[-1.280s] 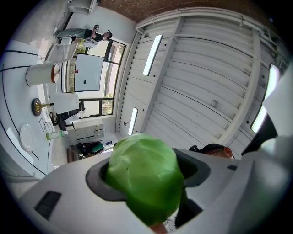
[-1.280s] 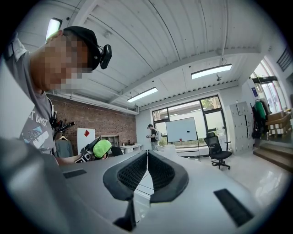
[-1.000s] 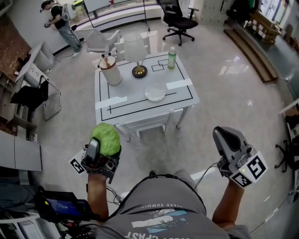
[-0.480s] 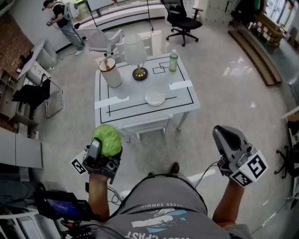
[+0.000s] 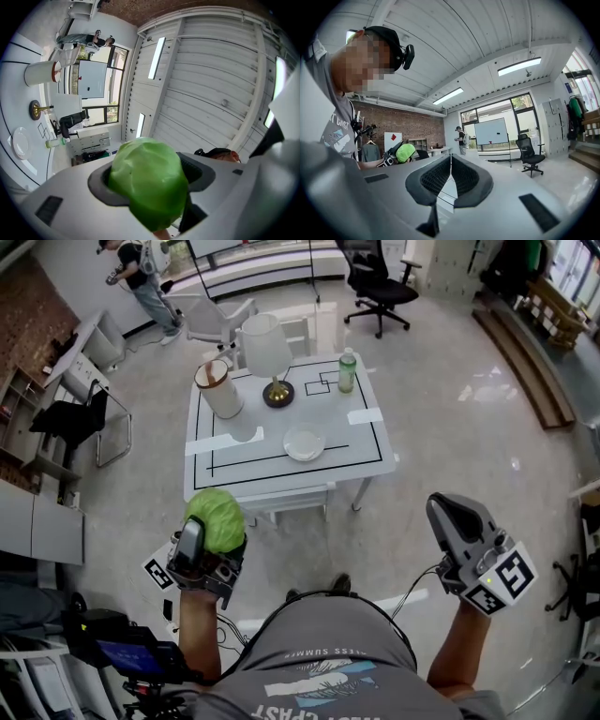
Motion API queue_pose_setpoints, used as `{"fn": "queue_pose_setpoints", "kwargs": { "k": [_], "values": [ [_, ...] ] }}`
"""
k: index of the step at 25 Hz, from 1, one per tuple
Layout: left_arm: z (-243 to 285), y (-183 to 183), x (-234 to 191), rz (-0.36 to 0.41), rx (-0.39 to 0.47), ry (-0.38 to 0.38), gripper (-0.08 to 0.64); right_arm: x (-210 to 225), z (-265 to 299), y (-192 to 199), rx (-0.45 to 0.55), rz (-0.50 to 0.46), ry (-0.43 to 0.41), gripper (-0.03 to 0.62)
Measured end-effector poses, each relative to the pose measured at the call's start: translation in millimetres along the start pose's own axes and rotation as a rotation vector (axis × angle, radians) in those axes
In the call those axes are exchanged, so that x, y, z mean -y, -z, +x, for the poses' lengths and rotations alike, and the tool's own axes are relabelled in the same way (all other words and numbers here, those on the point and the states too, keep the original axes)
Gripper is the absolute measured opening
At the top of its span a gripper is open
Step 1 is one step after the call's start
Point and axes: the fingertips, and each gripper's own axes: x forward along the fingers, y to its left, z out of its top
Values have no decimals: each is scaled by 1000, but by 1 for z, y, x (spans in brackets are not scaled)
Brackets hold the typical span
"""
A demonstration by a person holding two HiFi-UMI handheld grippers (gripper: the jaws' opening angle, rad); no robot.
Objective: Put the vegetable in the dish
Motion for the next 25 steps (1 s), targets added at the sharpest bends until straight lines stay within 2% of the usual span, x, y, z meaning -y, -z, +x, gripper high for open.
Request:
{"fn": "queue_pose_setpoints", "kwargs": {
  "k": [8, 14, 25],
  "values": [
    [14, 29, -16, 22, 19, -25, 310, 32, -12, 8, 2, 4, -41, 9],
    [20, 32, -20, 20, 9, -29, 310, 41, -17, 8, 6, 9, -31, 9],
    [25, -7, -39, -25, -30, -26, 310, 33, 15, 4, -3, 17, 25, 9]
  ]
}}
